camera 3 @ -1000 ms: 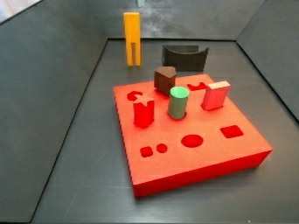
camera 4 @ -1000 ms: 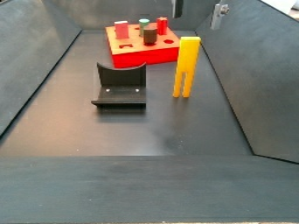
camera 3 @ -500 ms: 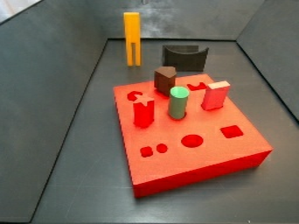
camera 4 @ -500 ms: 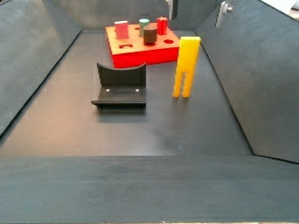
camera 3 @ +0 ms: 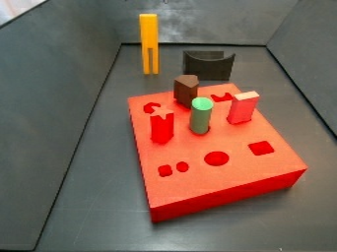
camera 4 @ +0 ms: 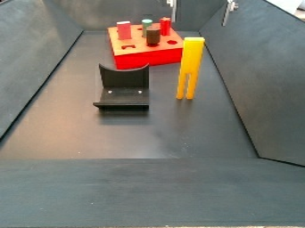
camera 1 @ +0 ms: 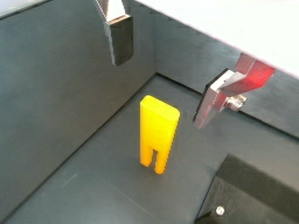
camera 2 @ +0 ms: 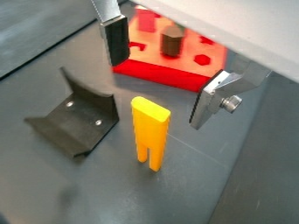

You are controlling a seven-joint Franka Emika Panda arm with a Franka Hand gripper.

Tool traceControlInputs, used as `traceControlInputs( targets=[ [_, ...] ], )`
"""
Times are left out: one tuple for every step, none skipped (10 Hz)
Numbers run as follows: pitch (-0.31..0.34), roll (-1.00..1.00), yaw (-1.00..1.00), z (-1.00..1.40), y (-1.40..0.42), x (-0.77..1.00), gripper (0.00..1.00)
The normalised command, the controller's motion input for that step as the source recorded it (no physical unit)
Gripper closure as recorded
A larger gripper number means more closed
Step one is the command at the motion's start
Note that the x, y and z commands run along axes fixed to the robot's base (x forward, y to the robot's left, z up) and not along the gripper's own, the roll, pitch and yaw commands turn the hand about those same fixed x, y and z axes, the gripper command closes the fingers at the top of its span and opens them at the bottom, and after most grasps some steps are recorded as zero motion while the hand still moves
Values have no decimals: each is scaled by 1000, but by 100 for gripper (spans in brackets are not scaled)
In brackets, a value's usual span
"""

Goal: Pick up the square-circle object. Move up. Place the square-circle object on the fixture. Regrasp the square-circle object. Rotate the square-circle object. Move to above the board. Insert the square-circle object.
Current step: Rotate the square-circle object.

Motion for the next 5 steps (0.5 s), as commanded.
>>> traceControlInputs(
  targets=[
    [67,-132,668,-8,-2,30,0],
    [67,-123,450,-8,1,31,0],
    [67,-117,292,-7,3,31,0],
    [68,-101,170,-1000,0,0,0],
    [48,-84,118,-1000,0,19,0]
  ],
)
